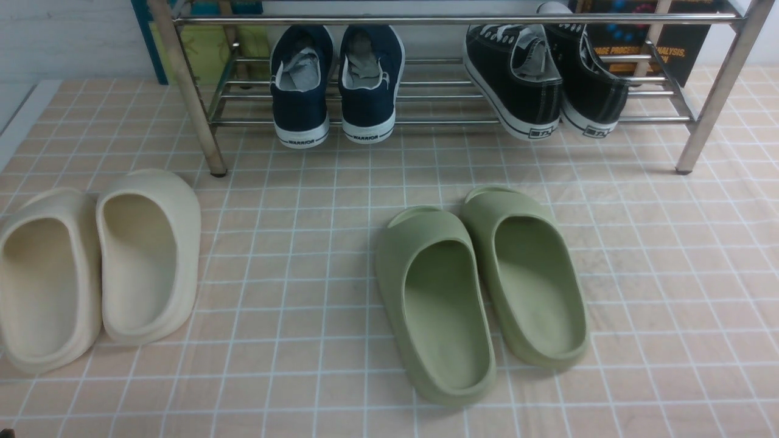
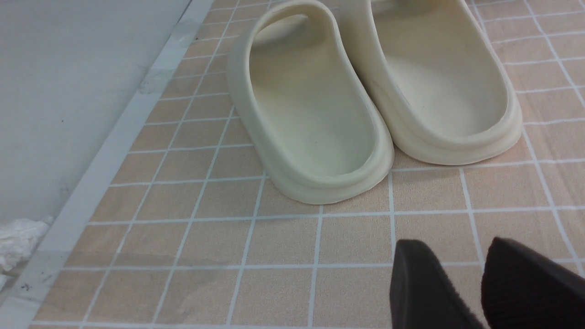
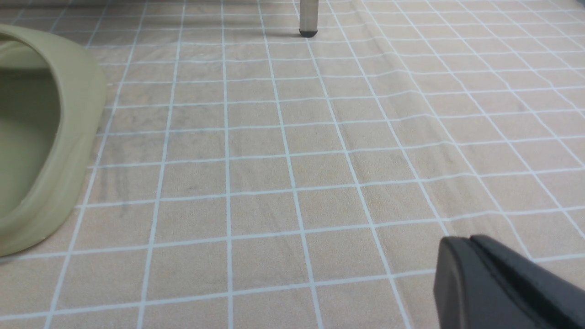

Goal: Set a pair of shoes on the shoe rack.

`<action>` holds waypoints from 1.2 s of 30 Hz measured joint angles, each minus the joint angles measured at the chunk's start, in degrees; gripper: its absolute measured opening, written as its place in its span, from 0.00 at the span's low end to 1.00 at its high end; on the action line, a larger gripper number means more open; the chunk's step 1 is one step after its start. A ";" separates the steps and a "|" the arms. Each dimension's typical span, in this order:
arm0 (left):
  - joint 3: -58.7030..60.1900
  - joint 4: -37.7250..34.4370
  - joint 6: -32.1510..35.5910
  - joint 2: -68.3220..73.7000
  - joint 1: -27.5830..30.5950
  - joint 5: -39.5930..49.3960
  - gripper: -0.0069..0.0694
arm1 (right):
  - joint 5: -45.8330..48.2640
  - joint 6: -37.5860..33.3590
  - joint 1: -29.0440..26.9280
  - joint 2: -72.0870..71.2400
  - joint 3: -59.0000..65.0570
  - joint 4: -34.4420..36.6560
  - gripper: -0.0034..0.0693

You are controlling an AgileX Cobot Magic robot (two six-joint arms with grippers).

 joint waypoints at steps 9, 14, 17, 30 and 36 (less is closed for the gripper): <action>0.00 0.00 0.00 0.00 0.00 0.00 0.40 | 0.00 0.00 0.00 0.00 0.00 -0.05 0.07; 0.00 0.00 0.00 0.00 0.00 0.00 0.40 | 0.00 0.00 0.00 0.00 0.00 -0.05 0.08; 0.00 0.00 0.00 0.00 0.00 0.00 0.40 | 0.00 0.00 0.00 0.00 0.00 -0.05 0.09; 0.00 0.00 0.00 0.00 0.00 0.00 0.40 | 0.00 0.00 0.00 0.00 0.00 -0.05 0.11; 0.00 0.00 0.00 0.00 0.00 0.00 0.40 | 0.00 0.00 0.00 0.00 0.00 -0.05 0.12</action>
